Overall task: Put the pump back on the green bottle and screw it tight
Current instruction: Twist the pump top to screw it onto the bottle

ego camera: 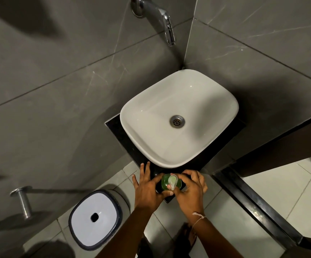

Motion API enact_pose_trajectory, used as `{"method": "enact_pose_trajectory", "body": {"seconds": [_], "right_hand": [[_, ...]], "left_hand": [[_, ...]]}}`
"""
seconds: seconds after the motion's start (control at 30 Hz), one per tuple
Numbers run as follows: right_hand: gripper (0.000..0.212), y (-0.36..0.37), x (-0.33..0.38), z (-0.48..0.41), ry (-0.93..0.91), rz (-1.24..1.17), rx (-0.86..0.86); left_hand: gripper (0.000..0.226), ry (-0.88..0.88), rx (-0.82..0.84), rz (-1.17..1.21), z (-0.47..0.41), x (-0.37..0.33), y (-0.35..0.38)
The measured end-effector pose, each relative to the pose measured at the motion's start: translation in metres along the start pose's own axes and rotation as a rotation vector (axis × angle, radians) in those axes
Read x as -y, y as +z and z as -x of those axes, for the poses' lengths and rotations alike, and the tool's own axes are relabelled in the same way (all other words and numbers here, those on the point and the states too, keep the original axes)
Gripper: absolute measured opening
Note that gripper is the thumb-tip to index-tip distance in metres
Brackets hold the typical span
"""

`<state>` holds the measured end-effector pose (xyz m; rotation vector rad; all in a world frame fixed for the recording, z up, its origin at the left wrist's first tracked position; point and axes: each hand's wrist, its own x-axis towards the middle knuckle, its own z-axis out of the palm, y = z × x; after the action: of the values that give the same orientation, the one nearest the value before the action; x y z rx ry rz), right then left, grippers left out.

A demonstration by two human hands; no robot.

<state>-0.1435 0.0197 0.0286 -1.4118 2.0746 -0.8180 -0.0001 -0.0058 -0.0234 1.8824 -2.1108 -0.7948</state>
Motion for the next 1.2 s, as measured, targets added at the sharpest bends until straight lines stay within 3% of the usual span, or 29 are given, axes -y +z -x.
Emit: {"method": "enact_pose_trajectory", "body": {"seconds": [0.13, 0.27, 0.47, 0.63, 0.8, 0.97, 1.2], "right_hand": [[0.030, -0.002, 0.003, -0.001, 0.016, -0.004, -0.036], [0.043, -0.004, 0.001, -0.002, -0.067, 0.011, 0.009], [0.029, -0.001, 0.007, -0.003, 0.007, 0.000, -0.029], [0.054, -0.009, 0.005, 0.002, -0.068, 0.041, 0.098], [0.026, -0.024, 0.011, 0.012, -0.057, -0.110, -0.091], [0.042, -0.022, 0.037, 0.018, -0.033, -0.063, -0.128], [0.038, -0.015, 0.043, 0.016, 0.040, 0.084, -0.121]], "left_hand": [[0.074, 0.011, 0.005, 0.006, -0.001, 0.001, -0.001], [0.073, 0.014, -0.001, 0.009, -0.002, 0.001, 0.000], [0.070, 0.009, -0.024, 0.019, -0.002, 0.003, 0.004], [0.064, -0.009, -0.073, -0.022, 0.001, 0.004, 0.013], [0.069, 0.023, -0.098, -0.008, -0.001, 0.007, 0.014], [0.059, 0.037, -0.154, 0.012, 0.001, 0.007, 0.015], [0.057, 0.028, -0.141, 0.019, 0.000, 0.009, 0.018]]}}
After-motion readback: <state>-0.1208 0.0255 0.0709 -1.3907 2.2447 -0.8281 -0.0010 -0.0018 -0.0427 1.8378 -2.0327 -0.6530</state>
